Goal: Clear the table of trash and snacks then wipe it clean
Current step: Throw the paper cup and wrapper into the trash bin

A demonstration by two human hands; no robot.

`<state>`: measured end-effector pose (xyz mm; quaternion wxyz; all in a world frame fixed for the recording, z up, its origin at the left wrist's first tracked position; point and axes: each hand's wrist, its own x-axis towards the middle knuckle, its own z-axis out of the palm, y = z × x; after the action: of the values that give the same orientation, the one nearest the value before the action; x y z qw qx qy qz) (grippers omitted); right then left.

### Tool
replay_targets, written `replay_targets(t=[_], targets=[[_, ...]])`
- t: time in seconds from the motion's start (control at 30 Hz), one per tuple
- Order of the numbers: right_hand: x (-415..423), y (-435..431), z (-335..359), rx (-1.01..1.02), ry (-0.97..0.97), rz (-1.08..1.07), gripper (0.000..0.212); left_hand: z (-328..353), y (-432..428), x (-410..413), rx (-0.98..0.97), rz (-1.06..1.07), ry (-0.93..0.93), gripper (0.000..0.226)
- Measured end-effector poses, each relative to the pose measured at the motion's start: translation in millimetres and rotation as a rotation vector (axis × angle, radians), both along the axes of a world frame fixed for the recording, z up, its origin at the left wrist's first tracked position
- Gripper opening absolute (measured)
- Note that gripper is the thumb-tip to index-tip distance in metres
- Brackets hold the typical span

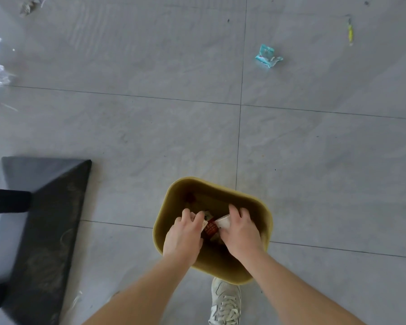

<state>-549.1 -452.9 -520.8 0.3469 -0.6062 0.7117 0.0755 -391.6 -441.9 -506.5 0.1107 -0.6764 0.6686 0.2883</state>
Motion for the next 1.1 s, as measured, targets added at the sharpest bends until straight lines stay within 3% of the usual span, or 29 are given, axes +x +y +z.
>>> replay_targets(t=[0.57, 1.1], targets=[[6, -19, 47, -0.059, 0.039, 0.113, 0.058, 51, -10, 21, -0.114, -0.082, -0.005, 0.066], [29, -37, 251, -0.125, -0.018, 0.150, 0.046, 244, -13, 46, -0.209, -0.023, -0.042, 0.059]])
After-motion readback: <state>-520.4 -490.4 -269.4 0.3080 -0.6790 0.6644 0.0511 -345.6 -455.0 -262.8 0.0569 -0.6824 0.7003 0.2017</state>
